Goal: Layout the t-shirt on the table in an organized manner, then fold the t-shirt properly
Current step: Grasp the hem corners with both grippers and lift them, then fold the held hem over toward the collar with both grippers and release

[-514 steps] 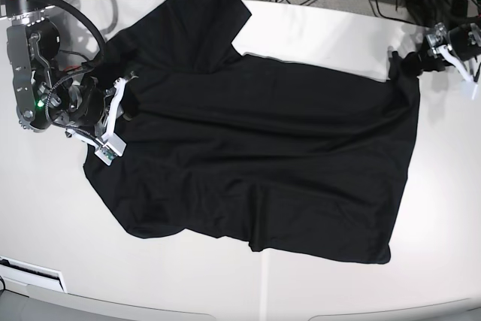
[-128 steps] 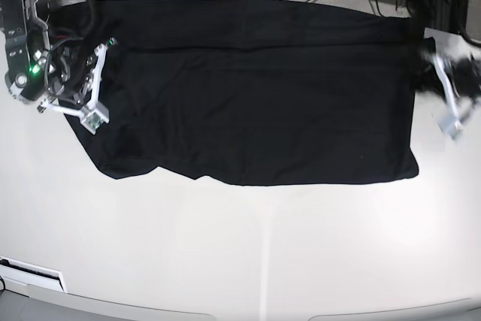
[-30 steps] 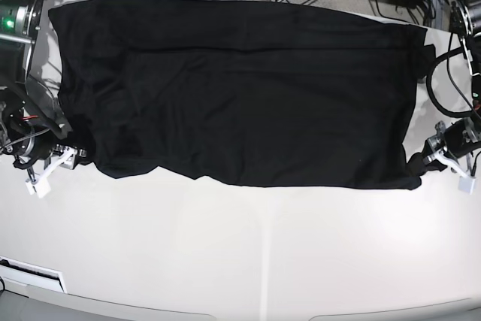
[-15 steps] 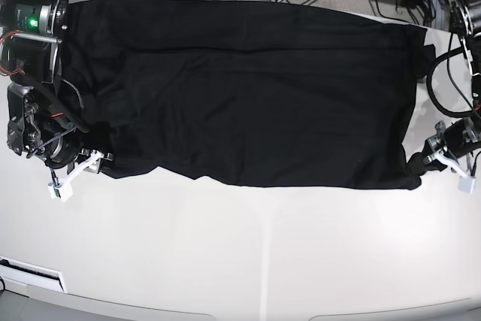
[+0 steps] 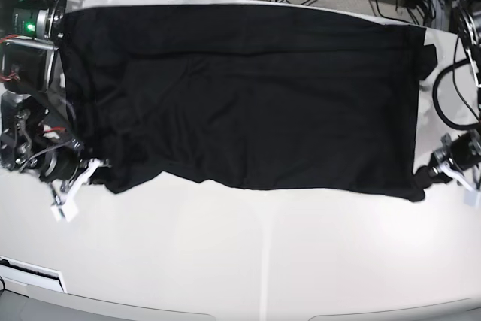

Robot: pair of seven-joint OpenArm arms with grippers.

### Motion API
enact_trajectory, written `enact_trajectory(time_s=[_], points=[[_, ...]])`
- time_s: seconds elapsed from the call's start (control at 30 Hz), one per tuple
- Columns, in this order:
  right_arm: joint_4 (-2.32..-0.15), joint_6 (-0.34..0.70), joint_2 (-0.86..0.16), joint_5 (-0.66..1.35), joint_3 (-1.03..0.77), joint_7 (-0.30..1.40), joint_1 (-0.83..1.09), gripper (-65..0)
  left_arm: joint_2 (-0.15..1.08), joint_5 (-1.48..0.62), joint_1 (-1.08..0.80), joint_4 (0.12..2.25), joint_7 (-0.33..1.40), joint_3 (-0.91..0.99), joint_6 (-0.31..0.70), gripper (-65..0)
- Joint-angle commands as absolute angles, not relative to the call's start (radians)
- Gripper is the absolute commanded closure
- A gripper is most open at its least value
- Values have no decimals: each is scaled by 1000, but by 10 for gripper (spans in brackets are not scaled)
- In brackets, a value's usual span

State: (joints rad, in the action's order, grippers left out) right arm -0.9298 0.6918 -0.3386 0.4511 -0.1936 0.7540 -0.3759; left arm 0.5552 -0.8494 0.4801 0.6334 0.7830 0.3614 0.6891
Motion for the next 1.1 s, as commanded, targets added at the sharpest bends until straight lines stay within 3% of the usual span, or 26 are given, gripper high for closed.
enact_trajectory(time_s=[0.0,0.13,0.43,0.67,1.07], points=[[-986,698,-356,469,-197,763,-395,0,582,-875,508,649,765,367,698,0],[-1136,698,-376,480,-197,812,-347,0,584,-928,511,649,833,367,698,0],[-1402,698,-446,605,-197,897,-156,0,641,-1235,505,649,1207,367,698,0],[-1506,698,-518,607,-198,903,-36,0,752,-1266,476,649,1214,367,698,0],[-1512,698,-564,685,-199,1007,-11,0,762,-1284,322,649,1214,355,698,0]])
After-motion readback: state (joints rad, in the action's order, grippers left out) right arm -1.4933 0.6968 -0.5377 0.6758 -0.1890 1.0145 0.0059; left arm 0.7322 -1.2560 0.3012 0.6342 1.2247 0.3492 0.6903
